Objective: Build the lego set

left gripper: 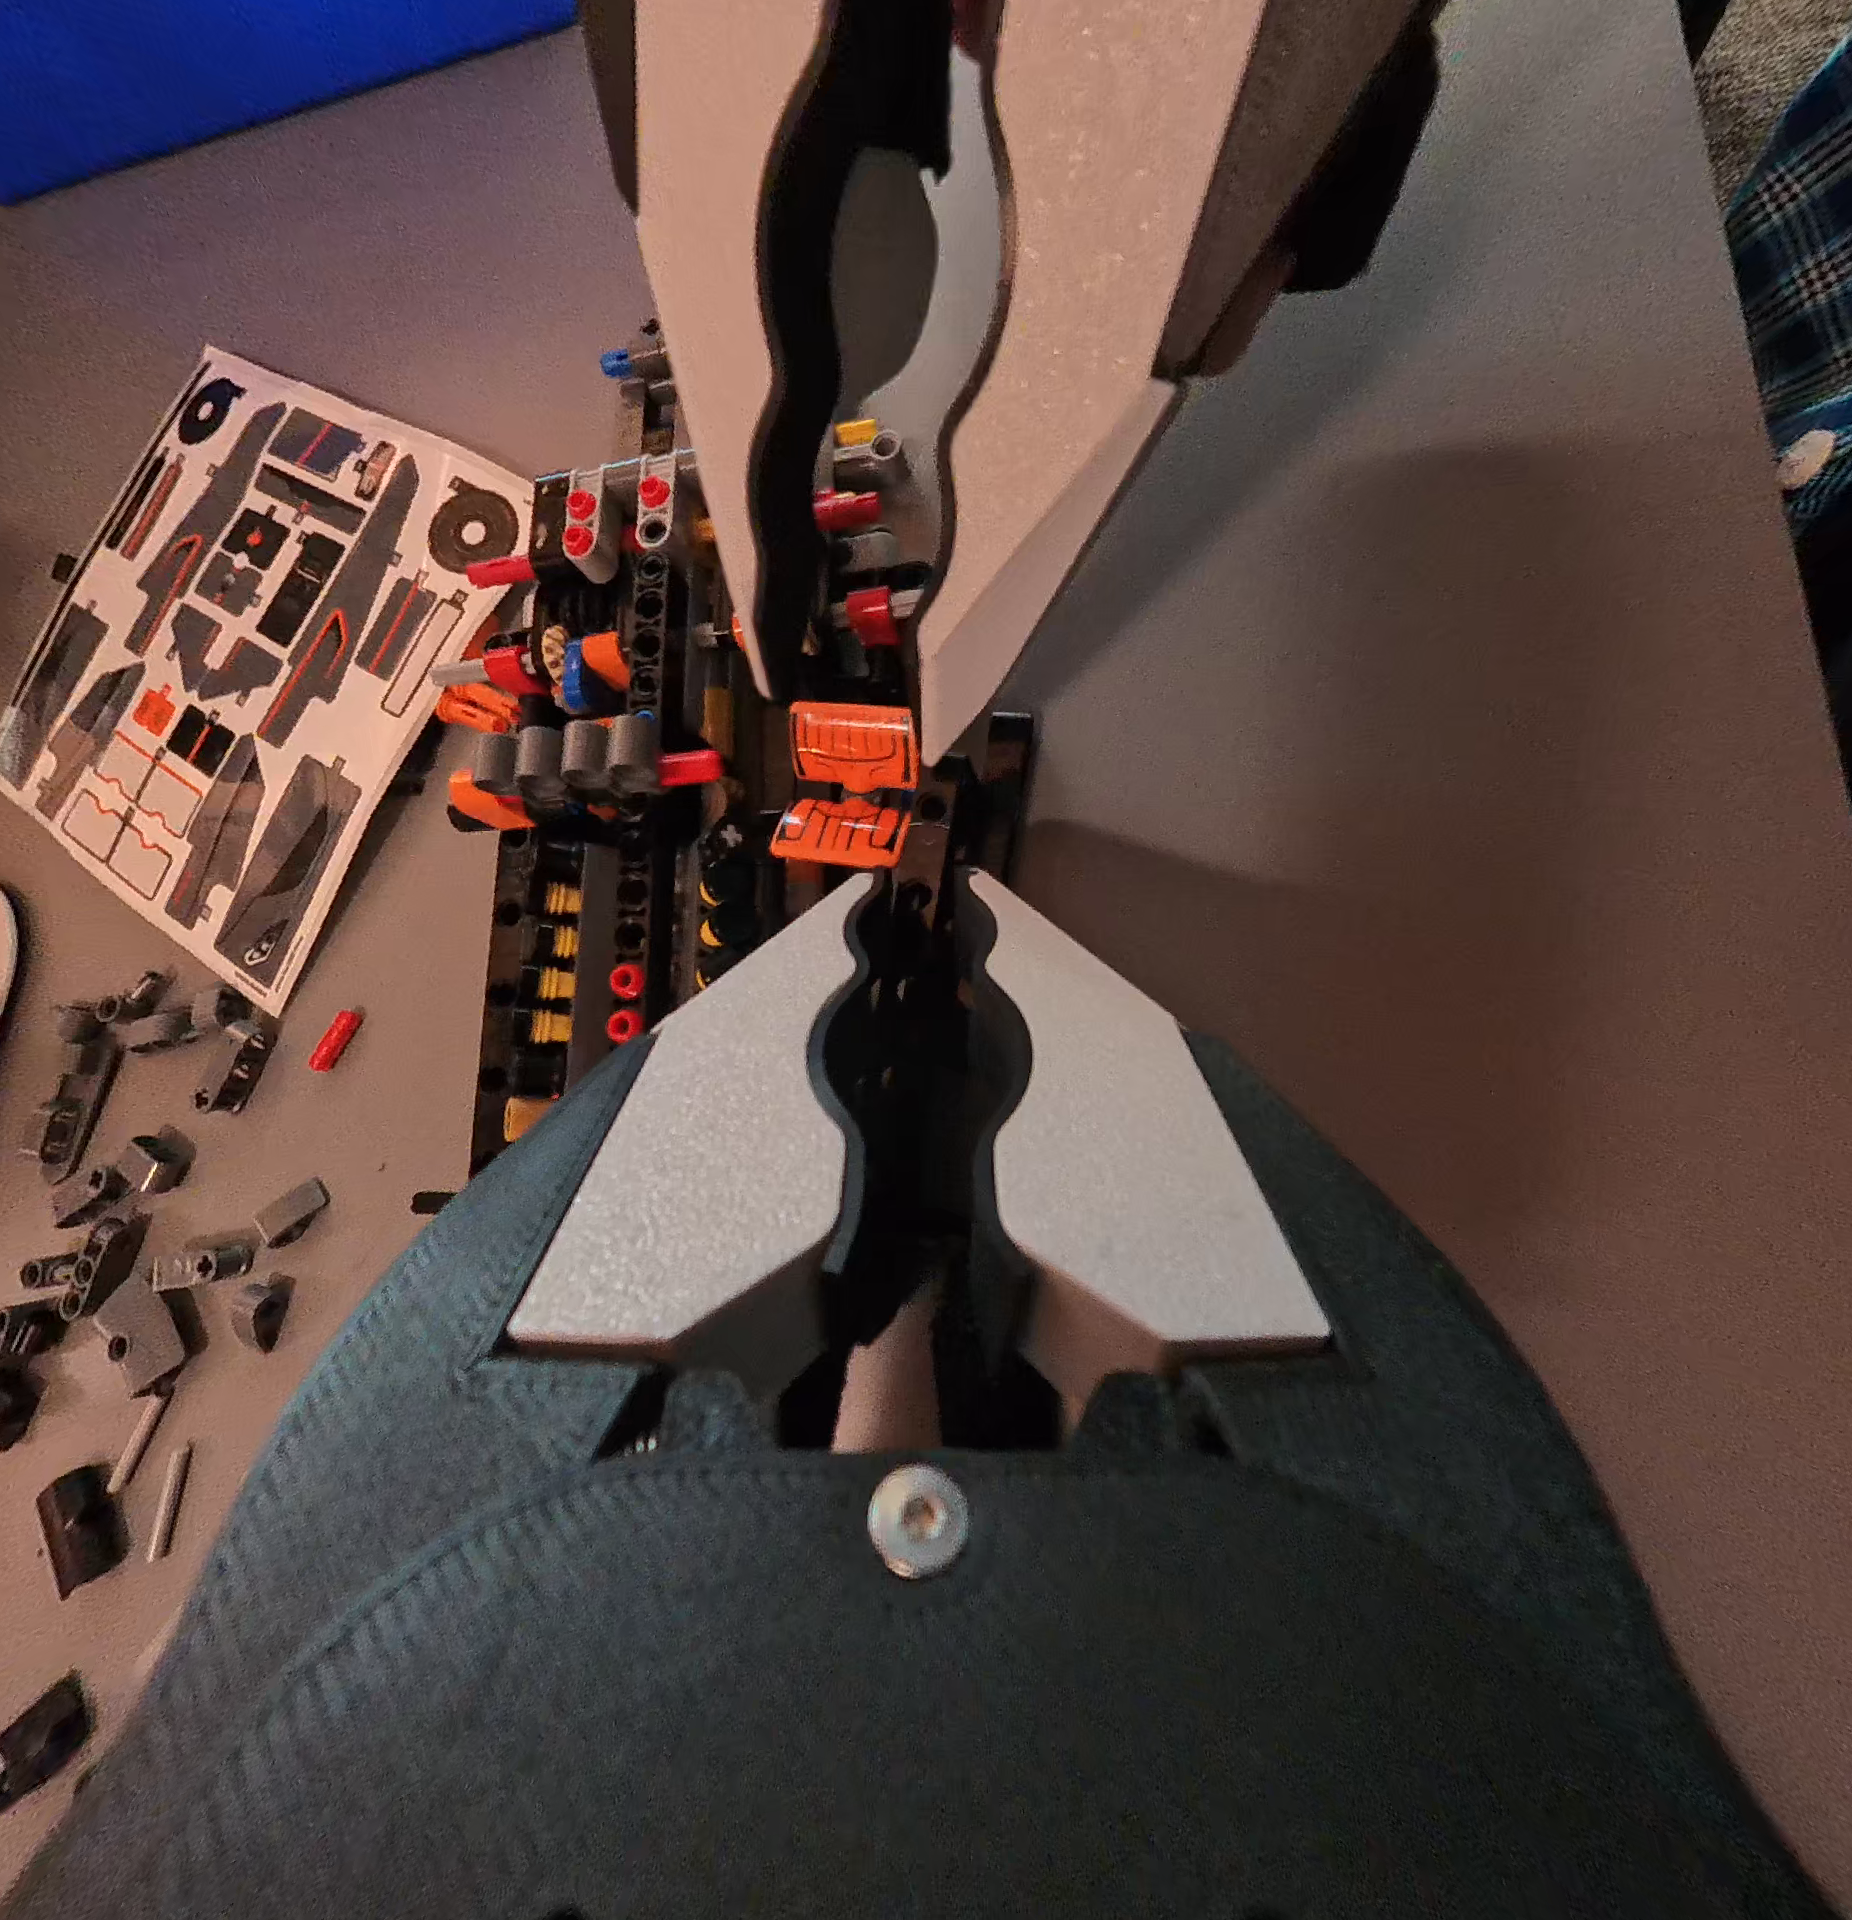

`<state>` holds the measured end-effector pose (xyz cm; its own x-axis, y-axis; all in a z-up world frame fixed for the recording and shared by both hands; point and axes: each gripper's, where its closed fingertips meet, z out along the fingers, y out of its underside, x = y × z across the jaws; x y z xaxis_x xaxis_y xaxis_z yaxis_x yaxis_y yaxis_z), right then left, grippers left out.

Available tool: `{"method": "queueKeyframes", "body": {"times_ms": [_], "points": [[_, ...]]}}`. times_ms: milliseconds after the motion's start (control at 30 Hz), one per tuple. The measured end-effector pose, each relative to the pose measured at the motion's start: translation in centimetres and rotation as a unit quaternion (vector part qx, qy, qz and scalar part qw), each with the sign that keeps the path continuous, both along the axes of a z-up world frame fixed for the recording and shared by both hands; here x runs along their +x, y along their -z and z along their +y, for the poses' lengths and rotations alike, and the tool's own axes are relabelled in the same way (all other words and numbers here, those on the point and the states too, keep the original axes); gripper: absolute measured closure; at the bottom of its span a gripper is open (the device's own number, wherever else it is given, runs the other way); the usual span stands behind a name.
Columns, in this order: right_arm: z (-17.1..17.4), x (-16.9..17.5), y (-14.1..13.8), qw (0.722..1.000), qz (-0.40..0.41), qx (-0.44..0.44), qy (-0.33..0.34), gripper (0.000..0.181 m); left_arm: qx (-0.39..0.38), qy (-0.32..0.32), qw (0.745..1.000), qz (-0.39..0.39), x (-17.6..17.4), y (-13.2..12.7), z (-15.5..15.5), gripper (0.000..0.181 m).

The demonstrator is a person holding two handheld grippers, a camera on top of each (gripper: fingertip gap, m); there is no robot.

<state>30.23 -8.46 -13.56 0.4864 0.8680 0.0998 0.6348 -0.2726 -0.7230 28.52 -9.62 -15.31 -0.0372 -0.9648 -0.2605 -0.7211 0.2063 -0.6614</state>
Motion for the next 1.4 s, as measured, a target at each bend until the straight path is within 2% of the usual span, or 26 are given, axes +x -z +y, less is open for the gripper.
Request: {"method": "queueKeyframes", "body": {"times_ms": [67, 200, 267, 300, 433, 533, 700, 900, 1000, 1200, 1400], "points": [[0.0, 0.0, 0.0, 1.000, 0.011, -0.015, -0.007, 0.155, 0.003, 0.004, 1.000, -0.002, 0.0, 0.0, -0.1, 0.170], [-0.3, -0.3, 0.1, 0.997, 0.005, -0.039, -0.061, 0.156, 0.014, 0.018, 1.000, -0.004, 0.1, 0.0, -0.4, 0.171], [-0.7, -0.8, 0.2, 0.994, 0.001, -0.050, -0.097, 0.162, 0.023, 0.030, 0.999, -0.008, 0.1, 0.0, -0.6, 0.171], [-0.7, -1.0, 0.3, 0.993, 0.000, -0.058, -0.104, 0.168, 0.023, 0.034, 0.999, -0.008, 0.1, 0.0, -0.8, 0.171], [-0.8, -0.8, 0.5, 0.990, -0.014, -0.083, -0.116, 0.167, 0.033, 0.032, 0.999, -0.008, 0.3, 0.0, -1.0, 0.171], [-0.7, -0.4, 0.3, 0.991, -0.027, -0.084, -0.100, 0.159, 0.029, 0.034, 0.999, -0.011, 0.3, 0.0, -1.0, 0.171], [-1.0, -0.2, 0.3, 0.990, -0.044, -0.086, -0.104, 0.165, 0.031, 0.034, 0.999, -0.013, 0.5, -0.1, -1.1, 0.171], [-1.2, 0.0, 0.1, 0.995, -0.008, -0.059, -0.084, 0.165, 0.034, 0.033, 0.999, -0.018, 0.5, -0.1, -1.3, 0.171], [-1.1, 0.7, -0.5, 0.997, -0.001, -0.030, -0.068, 0.181, 0.032, 0.031, 0.999, -0.015, 0.4, -0.1, -1.2, 0.171], [-1.5, 0.5, -1.0, 0.998, 0.015, -0.033, -0.047, 0.181, 0.045, 0.033, 0.998, -0.011, 0.4, -0.1, -1.1, 0.171], [-1.5, 0.3, -0.1, 0.998, -0.034, -0.013, -0.051, 0.181, 0.046, 0.032, 0.998, -0.011, 0.4, -0.1, -1.1, 0.171]]}}
